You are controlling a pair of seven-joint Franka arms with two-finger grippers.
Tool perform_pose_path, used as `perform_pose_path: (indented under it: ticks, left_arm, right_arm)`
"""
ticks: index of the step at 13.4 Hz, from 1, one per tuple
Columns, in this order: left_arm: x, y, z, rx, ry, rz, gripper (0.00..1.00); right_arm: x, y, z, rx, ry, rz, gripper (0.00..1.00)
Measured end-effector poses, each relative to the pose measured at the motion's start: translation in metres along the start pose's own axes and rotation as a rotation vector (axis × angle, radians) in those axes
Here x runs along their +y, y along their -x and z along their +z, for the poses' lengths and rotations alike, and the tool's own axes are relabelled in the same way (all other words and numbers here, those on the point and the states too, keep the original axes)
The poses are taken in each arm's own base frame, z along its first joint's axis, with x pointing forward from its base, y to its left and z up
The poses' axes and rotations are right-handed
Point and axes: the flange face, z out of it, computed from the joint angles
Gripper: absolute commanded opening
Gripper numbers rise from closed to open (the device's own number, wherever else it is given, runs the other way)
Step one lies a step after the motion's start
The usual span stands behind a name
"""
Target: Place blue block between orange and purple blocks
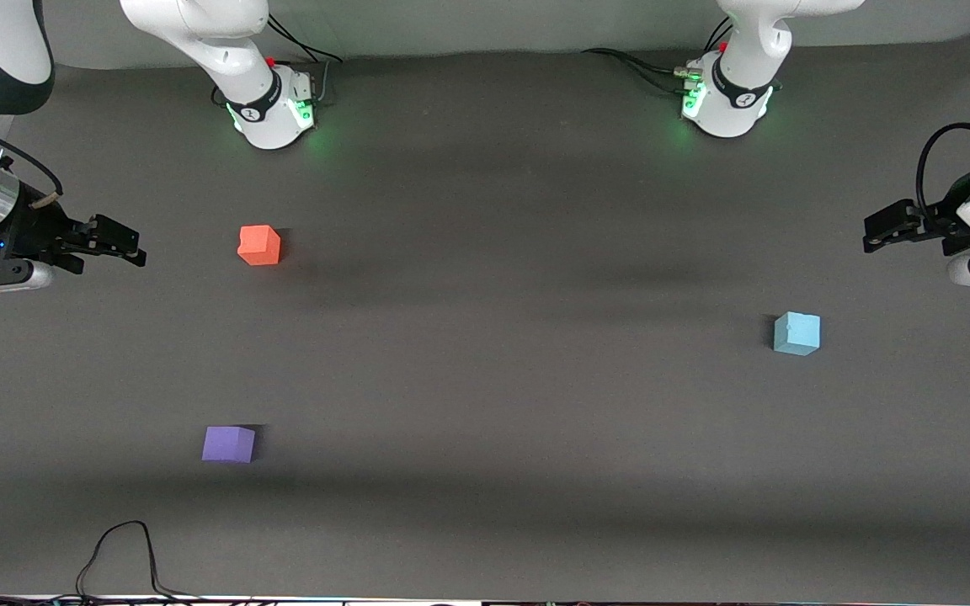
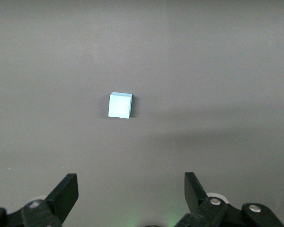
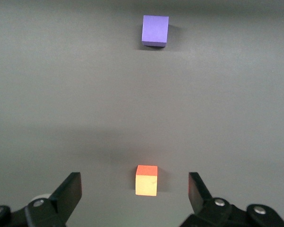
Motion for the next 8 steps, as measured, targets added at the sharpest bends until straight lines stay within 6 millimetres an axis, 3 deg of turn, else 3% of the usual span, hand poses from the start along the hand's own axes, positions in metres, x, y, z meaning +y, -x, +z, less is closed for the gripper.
perform_pose_path:
  ticks: [8]
  left_arm:
    - [-0.0058,0.0042,0.0033,-0.036,0.002,-0.009,1.00]
  right_arm:
    - [0.0000,-0.0001,0.0002,0.000,0.000,0.000,1.00]
